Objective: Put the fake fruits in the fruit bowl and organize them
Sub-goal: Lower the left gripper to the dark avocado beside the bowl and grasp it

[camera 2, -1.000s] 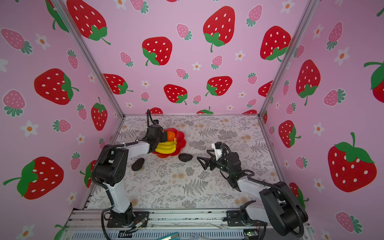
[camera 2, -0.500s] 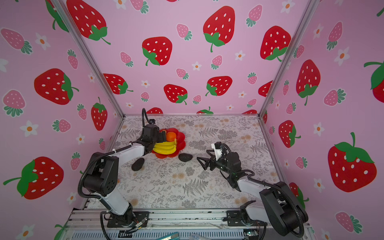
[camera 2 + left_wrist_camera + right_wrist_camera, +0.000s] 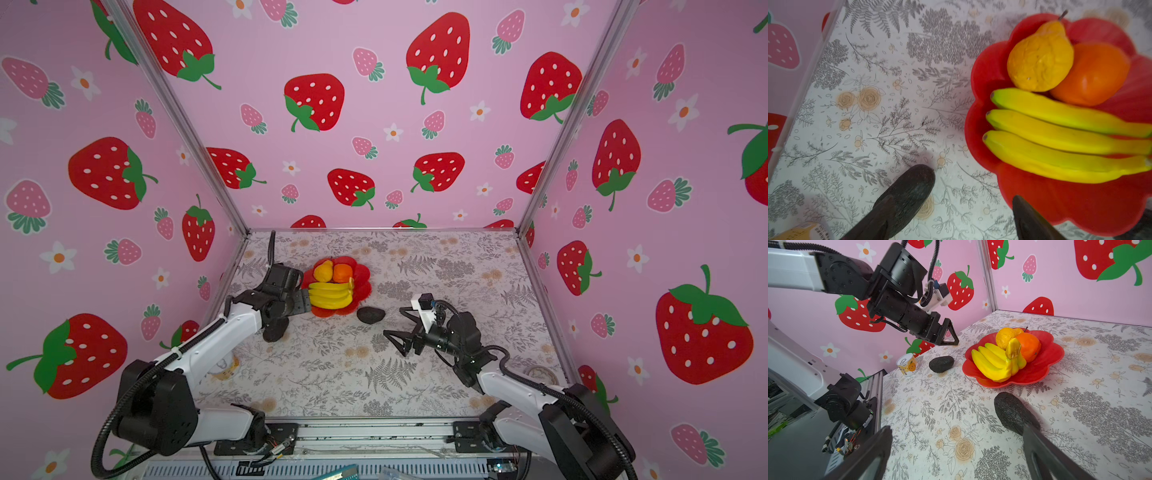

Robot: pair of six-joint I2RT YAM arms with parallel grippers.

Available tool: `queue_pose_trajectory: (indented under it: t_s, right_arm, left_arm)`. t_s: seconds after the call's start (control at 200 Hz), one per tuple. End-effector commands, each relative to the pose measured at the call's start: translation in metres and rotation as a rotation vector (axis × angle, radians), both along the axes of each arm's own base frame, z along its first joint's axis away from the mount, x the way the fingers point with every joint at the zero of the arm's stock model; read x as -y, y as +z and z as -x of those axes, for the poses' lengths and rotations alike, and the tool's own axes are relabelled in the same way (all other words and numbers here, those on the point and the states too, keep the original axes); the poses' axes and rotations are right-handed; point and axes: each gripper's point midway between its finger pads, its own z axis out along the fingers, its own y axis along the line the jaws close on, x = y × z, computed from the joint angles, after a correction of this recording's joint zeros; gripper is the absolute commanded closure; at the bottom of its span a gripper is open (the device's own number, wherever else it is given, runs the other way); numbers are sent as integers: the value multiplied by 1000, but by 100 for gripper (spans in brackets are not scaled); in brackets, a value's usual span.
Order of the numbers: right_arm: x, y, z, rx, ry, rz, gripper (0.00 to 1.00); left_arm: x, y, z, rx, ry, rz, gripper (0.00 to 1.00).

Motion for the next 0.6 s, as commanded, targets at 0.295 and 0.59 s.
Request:
queue_pose_trajectory:
  t_s: [0.295,0.59]
  right_arm:
    - [0,3,8,26,30,-12,1]
    - [2,3,7,37,17,-4,1]
  left_arm:
    - [-34,-2,39,-562,-374,-336,11]
    - [-49,-42,41,-557,-439,-251,12]
